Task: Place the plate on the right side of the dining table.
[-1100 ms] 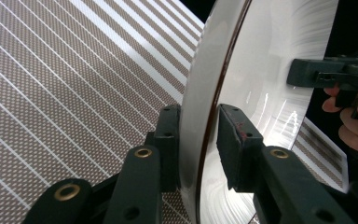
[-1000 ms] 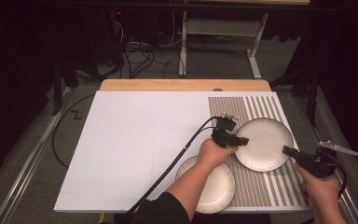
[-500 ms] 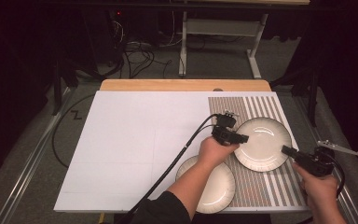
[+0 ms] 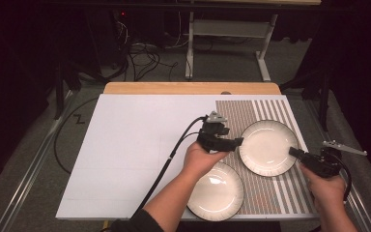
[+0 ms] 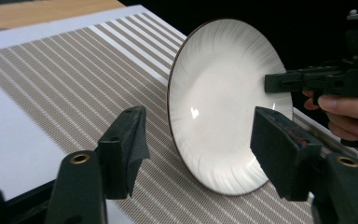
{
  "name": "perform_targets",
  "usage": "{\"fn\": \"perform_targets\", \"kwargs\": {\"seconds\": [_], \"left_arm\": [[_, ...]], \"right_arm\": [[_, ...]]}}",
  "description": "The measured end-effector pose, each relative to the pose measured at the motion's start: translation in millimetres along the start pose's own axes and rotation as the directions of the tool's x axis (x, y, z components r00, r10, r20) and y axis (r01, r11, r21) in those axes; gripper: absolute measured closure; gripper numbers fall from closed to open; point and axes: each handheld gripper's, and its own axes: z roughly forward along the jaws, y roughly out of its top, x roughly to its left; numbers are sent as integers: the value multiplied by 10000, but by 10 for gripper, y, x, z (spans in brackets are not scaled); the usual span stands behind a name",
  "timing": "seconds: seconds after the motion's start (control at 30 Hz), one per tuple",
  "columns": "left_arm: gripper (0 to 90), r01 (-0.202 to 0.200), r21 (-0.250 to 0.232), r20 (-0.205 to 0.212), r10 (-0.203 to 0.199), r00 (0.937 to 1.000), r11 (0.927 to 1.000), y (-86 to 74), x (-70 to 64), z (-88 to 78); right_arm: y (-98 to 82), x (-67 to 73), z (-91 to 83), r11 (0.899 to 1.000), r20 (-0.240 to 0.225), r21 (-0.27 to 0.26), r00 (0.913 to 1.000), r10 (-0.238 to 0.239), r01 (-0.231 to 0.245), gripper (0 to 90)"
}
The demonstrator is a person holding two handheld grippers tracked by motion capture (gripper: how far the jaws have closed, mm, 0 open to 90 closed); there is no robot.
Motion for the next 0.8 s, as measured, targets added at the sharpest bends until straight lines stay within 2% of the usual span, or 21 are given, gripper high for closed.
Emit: {"fn": "perform_targets", "kwargs": {"seconds": [0.2,0.4,0.6,0.8], "left_arm": [[293,-470,-91,-193,468,9987,9989,-210,17,-355],[218,-760,-724,-461,728,9963,9945,-451,31,-739],[158,-791,-1195,-1017,670,9926,9897,-694,122,-1107],[122,-597,-1554,-1517,359,9878,9860,-938,270,-1466]], "right_arm": [[21,8,29,9999,180,140,9998,-72,69,841],[39,6,69,9993,358,363,9993,-70,57,828],[59,4,99,9989,473,457,9988,-106,84,826],[75,16,122,9985,641,542,9979,-11,-24,822]]}}
